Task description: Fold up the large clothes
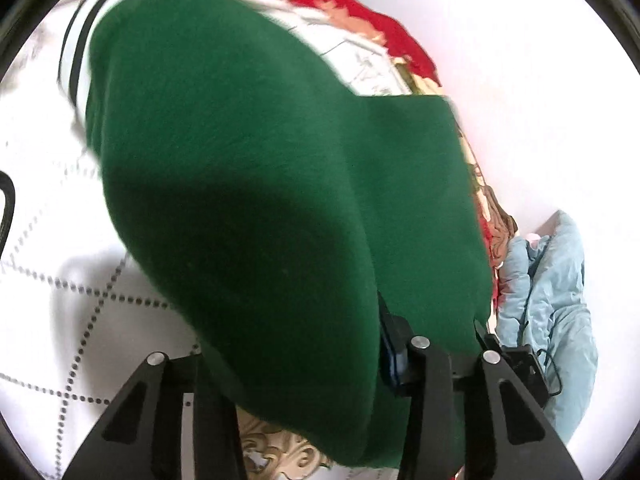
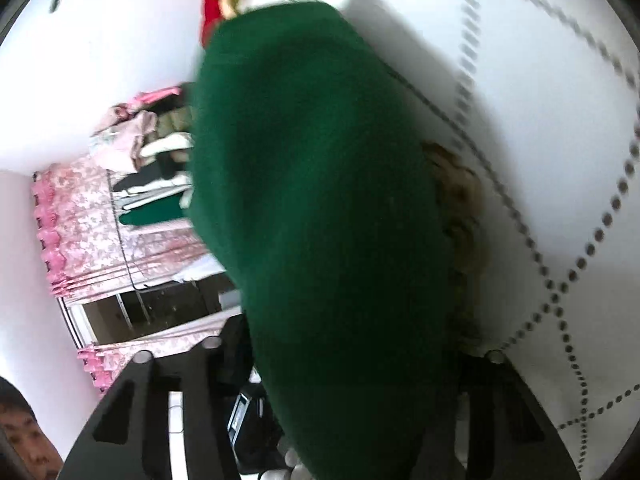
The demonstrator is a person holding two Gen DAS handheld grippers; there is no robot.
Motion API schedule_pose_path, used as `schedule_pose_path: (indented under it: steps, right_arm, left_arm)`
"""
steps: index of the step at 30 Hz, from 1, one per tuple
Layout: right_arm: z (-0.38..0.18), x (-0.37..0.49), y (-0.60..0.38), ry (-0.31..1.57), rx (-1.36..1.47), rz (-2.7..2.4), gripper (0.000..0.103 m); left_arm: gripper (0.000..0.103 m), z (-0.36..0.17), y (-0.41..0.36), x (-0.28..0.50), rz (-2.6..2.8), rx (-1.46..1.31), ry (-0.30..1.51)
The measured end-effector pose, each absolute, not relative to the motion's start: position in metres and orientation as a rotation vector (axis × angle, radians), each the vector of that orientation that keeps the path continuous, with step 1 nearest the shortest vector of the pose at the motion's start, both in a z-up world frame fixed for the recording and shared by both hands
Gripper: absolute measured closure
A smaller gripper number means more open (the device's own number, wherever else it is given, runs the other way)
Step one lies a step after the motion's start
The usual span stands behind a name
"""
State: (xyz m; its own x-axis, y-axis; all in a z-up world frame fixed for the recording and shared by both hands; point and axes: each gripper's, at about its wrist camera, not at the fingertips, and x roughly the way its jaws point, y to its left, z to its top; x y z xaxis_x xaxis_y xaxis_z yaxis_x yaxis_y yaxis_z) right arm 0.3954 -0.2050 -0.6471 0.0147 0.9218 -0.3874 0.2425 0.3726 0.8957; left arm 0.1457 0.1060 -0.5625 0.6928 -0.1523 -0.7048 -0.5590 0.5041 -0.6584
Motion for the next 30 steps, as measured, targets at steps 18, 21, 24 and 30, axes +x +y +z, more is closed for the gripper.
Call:
schedule_pose_path:
  steps: [18, 21, 24, 30]
  right_arm:
    - [-0.479, 0.550, -0.252, 1.184, 1.093, 0.816, 0.057]
    - [-0.466, 0.606, -0.279, 1.136, 1.091, 0.801, 0.057]
    - [-0.468, 0.664, -0.307, 1.107, 1.078, 0.778, 0.057]
    - [-0.512, 0.777, -0.353, 1.117, 1.041, 0.709, 0.057]
  left_arm:
    - [0.064, -0.458, 0.104, 0.316, 0.114, -0.875, 0.688]
    - [0.064, -0.467, 0.090, 0.373, 0.071, -0.876, 0.668]
    - [0.064, -0.488, 0.076, 0.424, 0.040, -0.892, 0.667]
    - [0.064, -0.557, 0.037, 0.518, -0.018, -0.882, 0.724]
